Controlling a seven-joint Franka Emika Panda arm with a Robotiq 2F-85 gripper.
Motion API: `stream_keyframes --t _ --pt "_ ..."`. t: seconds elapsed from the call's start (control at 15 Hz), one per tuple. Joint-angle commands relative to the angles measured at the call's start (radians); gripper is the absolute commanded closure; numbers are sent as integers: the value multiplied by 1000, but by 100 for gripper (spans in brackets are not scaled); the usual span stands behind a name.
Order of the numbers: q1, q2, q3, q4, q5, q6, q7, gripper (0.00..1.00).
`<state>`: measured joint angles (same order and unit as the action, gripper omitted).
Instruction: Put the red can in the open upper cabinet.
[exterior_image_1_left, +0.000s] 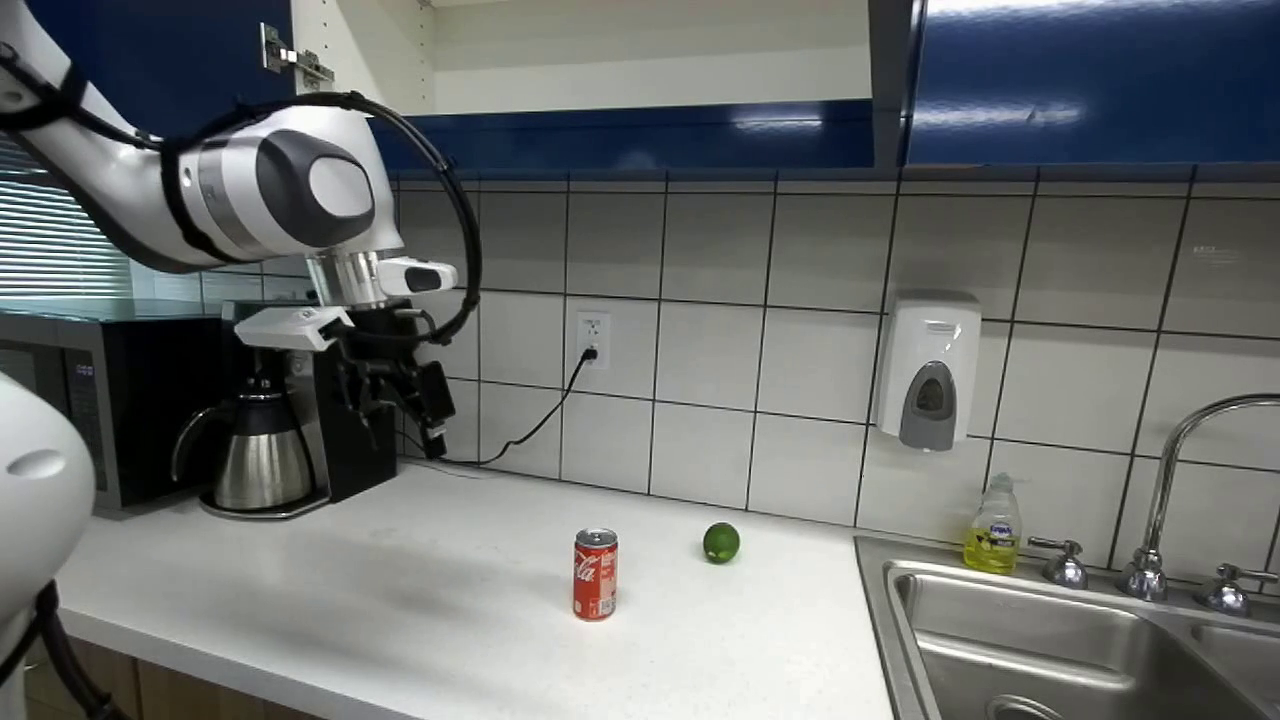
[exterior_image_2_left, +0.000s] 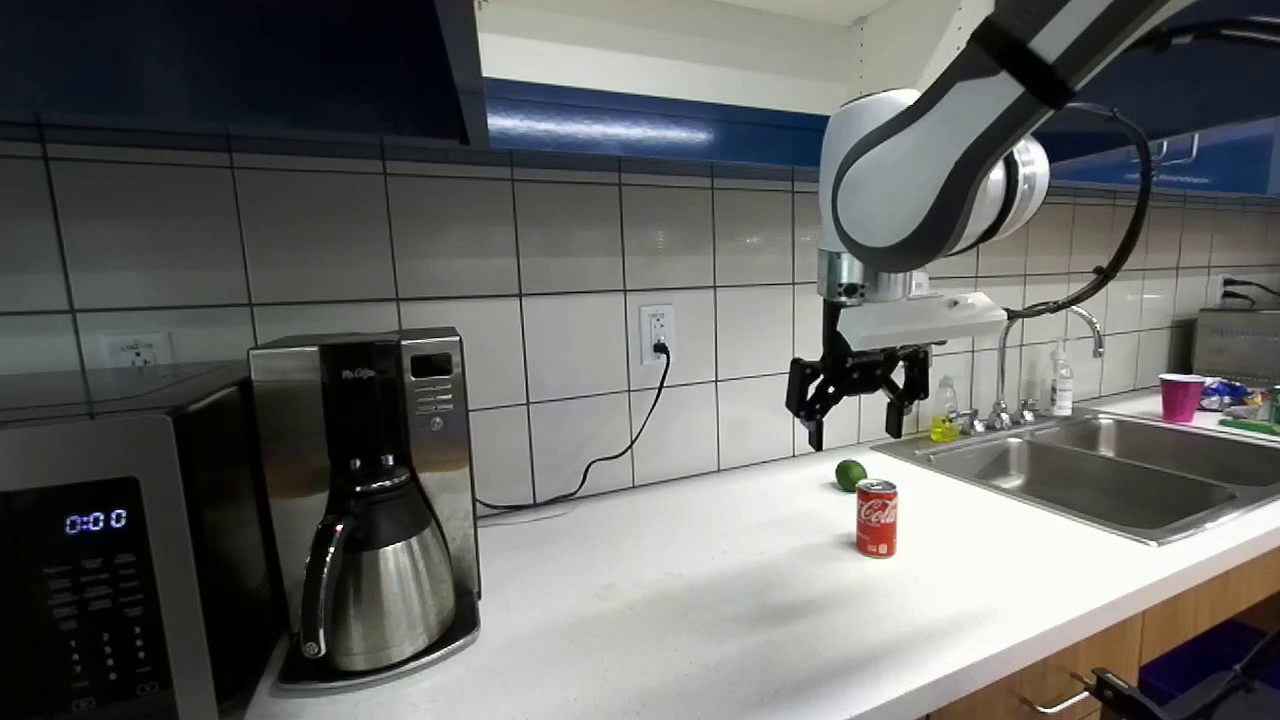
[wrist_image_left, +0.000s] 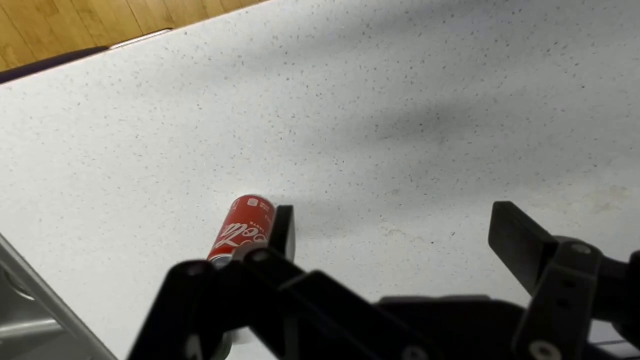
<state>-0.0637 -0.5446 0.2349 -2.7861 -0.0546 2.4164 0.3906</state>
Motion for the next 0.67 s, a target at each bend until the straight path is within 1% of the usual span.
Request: stream_keyframes --t 0.0,0.33,0.6 --pt "-64 98 -14 1 -63 105 51 0" --pt "-146 240 -36 0 -148 244 99 0" --pt "-207 349 -59 -1 -259 351 160 0"
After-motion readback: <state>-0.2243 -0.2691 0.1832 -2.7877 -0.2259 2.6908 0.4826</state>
